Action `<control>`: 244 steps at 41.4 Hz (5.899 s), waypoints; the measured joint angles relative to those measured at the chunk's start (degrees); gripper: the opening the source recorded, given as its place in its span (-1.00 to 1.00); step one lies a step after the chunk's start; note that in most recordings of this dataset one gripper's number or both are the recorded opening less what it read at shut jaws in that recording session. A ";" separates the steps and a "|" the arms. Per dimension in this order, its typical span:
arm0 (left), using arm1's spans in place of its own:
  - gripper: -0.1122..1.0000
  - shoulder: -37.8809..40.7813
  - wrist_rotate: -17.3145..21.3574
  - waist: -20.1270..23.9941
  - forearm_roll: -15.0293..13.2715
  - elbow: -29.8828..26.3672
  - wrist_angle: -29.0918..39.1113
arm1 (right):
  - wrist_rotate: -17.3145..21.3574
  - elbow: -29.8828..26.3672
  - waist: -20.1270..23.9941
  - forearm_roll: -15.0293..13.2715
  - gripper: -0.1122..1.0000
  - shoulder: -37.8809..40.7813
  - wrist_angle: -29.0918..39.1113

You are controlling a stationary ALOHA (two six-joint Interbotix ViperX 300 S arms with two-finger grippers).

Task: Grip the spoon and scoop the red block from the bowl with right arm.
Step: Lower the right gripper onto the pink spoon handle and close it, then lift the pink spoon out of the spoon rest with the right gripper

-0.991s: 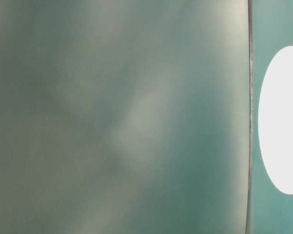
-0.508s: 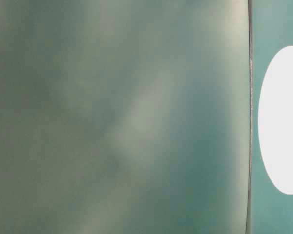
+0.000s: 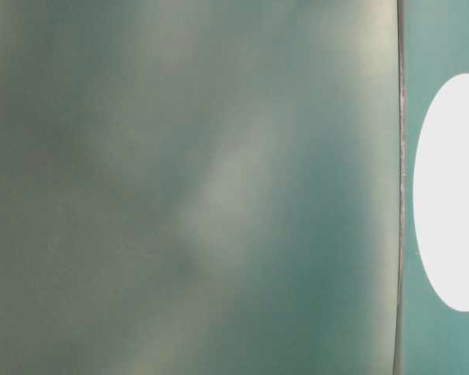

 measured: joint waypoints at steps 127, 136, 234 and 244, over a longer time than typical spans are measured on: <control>-0.74 0.09 0.00 0.09 0.00 -0.09 -1.58 | -4.22 -2.20 0.44 -0.18 -0.03 23.55 -12.13; -0.74 0.09 0.00 0.09 0.09 -0.09 -1.49 | -4.13 -2.20 0.44 -0.26 -0.04 23.55 -12.13; -0.74 0.09 -0.09 0.09 0.09 0.00 -0.44 | -24.79 -17.67 -23.12 -0.62 -0.37 -14.94 42.89; -0.74 0.09 -0.09 0.09 0.00 -0.09 -0.44 | -24.87 -25.66 -29.09 -1.76 -0.37 -14.33 55.28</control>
